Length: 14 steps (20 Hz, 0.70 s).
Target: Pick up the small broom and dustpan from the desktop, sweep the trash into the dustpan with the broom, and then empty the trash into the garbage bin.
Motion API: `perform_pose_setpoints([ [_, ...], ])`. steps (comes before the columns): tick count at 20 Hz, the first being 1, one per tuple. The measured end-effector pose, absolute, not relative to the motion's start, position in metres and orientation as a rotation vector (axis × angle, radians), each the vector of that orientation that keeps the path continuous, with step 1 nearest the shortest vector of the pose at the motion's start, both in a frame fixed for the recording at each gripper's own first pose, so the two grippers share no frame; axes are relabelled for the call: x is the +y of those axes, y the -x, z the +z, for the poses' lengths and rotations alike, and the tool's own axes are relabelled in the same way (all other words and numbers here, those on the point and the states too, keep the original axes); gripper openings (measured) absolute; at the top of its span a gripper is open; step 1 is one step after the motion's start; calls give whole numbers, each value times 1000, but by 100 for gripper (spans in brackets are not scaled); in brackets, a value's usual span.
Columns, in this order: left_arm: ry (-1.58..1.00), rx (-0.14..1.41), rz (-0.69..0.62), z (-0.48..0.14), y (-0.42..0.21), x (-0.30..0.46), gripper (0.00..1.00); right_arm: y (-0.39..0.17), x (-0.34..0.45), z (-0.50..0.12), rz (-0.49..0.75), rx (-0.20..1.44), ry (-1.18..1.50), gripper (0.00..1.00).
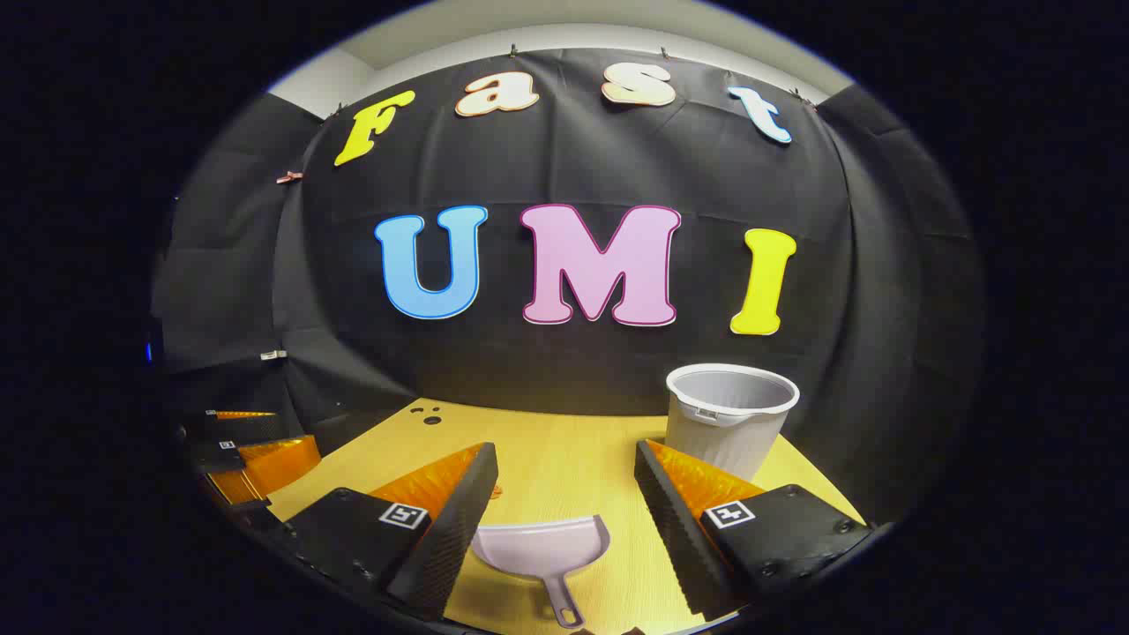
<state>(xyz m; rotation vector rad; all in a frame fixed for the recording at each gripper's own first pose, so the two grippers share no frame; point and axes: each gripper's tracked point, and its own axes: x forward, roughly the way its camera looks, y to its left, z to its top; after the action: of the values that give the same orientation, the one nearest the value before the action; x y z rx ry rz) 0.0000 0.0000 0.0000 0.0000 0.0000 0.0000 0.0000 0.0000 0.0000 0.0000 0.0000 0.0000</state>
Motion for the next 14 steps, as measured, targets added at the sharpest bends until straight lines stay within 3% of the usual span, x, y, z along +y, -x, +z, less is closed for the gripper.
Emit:
perform_pose_setpoints([
  [14, -4, 96, 19, -31, -33, 22, 96, -29, -9, -23, 14, 98, 1, 98],
])
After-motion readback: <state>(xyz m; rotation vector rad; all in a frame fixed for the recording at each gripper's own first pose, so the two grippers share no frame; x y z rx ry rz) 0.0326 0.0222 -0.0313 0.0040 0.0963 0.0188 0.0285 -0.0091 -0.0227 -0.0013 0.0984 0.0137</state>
